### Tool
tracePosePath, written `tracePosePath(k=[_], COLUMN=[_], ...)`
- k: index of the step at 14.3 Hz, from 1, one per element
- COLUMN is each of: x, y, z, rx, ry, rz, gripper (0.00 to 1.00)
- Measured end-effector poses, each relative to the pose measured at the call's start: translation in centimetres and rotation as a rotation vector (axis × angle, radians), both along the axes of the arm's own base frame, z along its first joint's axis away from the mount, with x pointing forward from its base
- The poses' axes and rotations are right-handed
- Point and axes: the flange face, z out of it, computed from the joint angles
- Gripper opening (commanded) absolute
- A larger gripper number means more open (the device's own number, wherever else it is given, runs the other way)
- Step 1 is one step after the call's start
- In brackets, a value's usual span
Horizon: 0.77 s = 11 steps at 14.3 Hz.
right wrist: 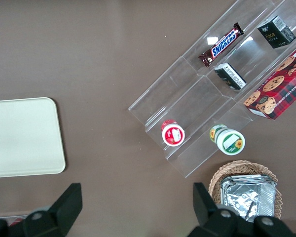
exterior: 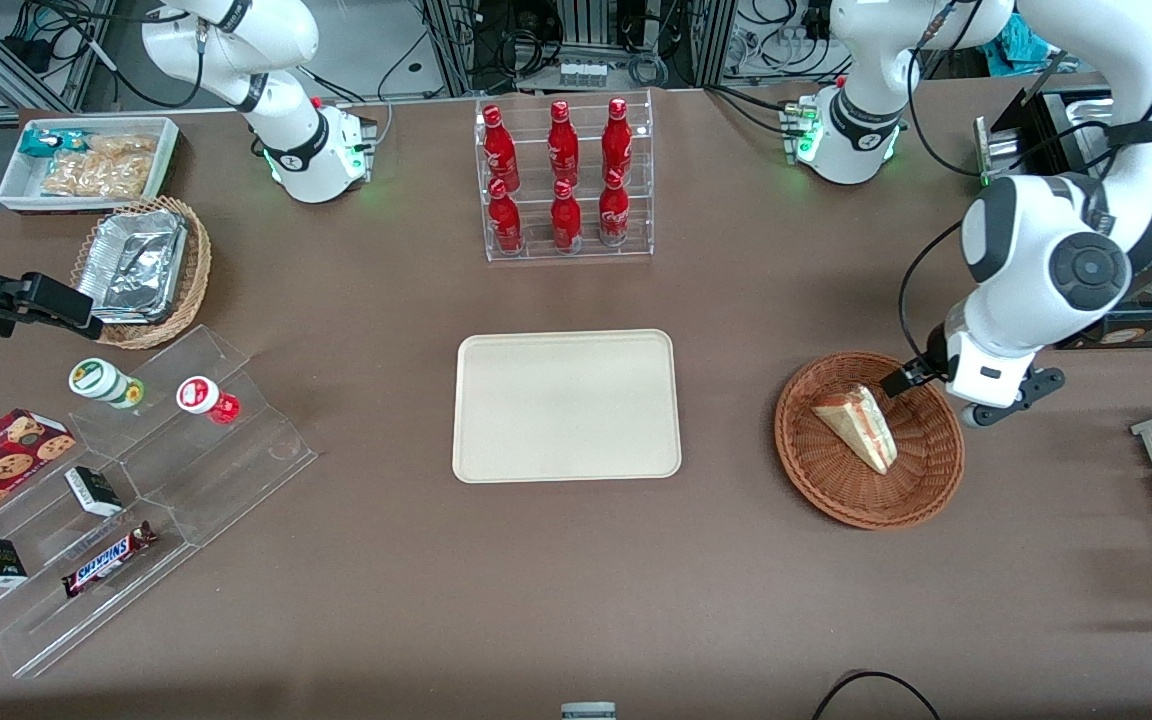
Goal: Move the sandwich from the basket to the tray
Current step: 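Lower the left gripper and close it on the upright sandwich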
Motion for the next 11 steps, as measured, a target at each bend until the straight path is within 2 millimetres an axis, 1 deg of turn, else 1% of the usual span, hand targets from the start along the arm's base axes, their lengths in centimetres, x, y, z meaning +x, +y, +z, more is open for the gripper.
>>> tracePosePath(k=[3, 5, 7, 11], x=[-0.2, 0.1, 0.3, 0.4], y=[-1.8, -2.8, -3.7, -3.8], z=[-1.5, -2.5, -3.8, -6.7], rx=[-0.001, -0.006, -0.013, -0.02], ry=[-0.049, -0.073, -0.089, -0.104], rz=[0.191, 0.282, 0.33, 0.347], gripper=[1.0, 1.0, 1.0, 1.0])
